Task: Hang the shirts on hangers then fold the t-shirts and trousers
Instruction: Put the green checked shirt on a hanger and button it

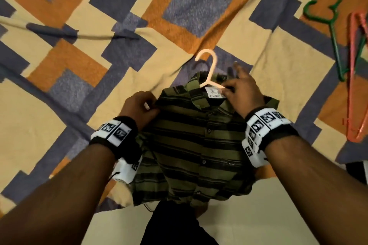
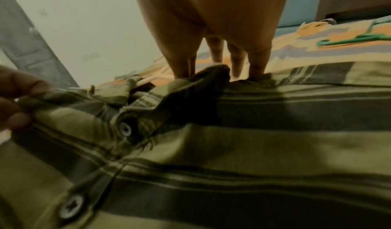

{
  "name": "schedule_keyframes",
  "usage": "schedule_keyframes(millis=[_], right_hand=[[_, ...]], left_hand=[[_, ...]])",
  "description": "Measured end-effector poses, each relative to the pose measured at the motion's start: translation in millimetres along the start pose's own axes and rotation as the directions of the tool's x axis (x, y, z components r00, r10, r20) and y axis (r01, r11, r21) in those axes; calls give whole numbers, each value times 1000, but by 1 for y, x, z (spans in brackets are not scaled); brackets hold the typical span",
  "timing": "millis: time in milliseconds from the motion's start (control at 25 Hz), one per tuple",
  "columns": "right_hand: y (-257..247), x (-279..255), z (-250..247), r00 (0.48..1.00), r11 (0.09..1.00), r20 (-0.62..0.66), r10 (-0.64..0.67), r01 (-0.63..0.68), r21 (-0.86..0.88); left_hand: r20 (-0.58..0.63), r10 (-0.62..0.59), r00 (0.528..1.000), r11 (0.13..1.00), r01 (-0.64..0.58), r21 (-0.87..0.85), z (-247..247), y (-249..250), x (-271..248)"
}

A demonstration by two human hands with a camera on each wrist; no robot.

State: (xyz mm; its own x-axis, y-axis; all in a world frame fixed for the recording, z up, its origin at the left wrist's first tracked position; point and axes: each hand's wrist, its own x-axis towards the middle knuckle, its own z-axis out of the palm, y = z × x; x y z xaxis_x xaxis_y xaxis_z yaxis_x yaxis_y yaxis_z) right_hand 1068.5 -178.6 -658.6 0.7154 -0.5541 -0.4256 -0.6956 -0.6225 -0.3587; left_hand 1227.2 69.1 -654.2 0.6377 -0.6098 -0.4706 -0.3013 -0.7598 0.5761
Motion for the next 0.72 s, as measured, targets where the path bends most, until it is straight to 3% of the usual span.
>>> schedule_keyframes(millis=[120,240,320,440,520,600,720], right_hand=[[12,-45,-38,993,986,-115,-32,50,159],[2,-115,-83,949,936,-236,-211,266,229],[-16,-165,-110,900,888,-294,-322,395,236],[-38,-223,-150,871,847,-320,-372,460,267],[-50,-256,-183,847,833,-350,-400,495,245],[-64,-288,-219,830,830,-371,-416,513,217],[-81,-333,-272,789,817,-447,-422,545,191]], left_hand=[[21,122,992,989,-124,87,-25,-4,-43],[68,68,995,992,-75,104,-45,7,-89],[33,140,990,987,-142,71,-61,29,-118],[1,275,962,961,-274,43,-95,87,-153],[120,385,915,923,-382,-44,-129,140,-180],[255,399,881,917,-385,-106,-162,187,-216],[332,389,859,903,-427,46,-200,221,-270]])
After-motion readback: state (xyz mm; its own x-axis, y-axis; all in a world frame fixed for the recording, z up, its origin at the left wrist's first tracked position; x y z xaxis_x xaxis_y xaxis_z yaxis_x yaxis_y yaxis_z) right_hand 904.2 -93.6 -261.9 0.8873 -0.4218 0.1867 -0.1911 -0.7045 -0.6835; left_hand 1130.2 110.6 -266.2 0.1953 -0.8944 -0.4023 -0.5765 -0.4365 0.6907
